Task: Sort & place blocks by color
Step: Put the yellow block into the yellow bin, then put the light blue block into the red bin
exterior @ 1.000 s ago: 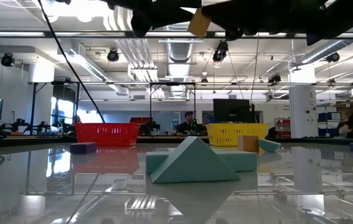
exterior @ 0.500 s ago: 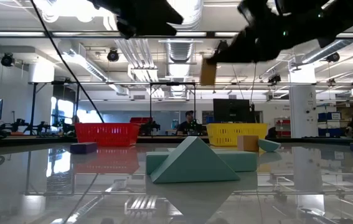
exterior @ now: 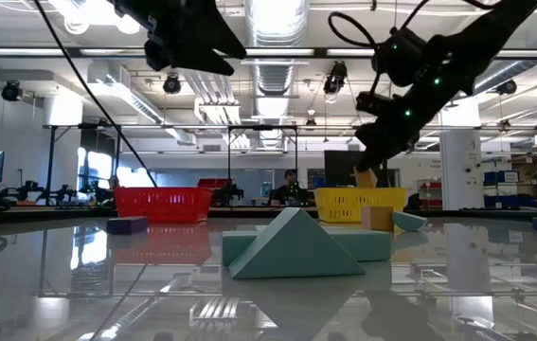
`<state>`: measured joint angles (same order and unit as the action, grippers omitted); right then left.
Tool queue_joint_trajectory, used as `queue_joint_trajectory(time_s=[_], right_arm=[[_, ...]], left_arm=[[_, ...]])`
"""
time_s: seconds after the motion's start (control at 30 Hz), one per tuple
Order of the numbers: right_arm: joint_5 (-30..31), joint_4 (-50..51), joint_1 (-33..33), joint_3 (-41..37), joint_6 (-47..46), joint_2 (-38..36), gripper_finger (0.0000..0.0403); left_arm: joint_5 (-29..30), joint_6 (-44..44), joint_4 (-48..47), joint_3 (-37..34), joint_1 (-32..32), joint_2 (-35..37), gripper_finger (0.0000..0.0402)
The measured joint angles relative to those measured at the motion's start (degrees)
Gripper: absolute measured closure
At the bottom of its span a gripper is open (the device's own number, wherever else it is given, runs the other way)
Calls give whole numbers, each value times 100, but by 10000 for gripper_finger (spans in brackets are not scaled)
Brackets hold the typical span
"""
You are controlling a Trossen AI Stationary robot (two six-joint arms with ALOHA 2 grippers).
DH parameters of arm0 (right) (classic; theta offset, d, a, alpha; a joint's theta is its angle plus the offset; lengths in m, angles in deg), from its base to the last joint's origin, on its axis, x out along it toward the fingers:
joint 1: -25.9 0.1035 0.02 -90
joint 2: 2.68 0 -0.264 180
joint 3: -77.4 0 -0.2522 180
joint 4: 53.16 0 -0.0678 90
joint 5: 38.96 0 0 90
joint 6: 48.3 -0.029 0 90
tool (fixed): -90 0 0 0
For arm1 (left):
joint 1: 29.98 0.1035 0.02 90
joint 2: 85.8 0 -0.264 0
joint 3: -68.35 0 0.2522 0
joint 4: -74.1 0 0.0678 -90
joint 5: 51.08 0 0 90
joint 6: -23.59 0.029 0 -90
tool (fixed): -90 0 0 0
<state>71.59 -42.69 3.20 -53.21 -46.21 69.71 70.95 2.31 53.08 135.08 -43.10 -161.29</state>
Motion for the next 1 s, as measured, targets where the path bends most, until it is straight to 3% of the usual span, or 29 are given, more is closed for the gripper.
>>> queue_joint_trajectory(time_s=[0.33,0.53,0.8,1.0], right_arm=[[-109,2,-107,3,-18,2,376],[-111,2,-107,3,-108,2,335],[-110,-5,-98,3,-231,-19,285],[-115,-38,-16,3,-284,-139,271]], left_arm=[[72,-1410,-1018,-53,1,-32,182],[94,-2054,-1067,-415,0,-34,182],[62,-3324,-1894,-606,0,-34,182],[-404,-4094,-2274,-704,-2,-36,182]])
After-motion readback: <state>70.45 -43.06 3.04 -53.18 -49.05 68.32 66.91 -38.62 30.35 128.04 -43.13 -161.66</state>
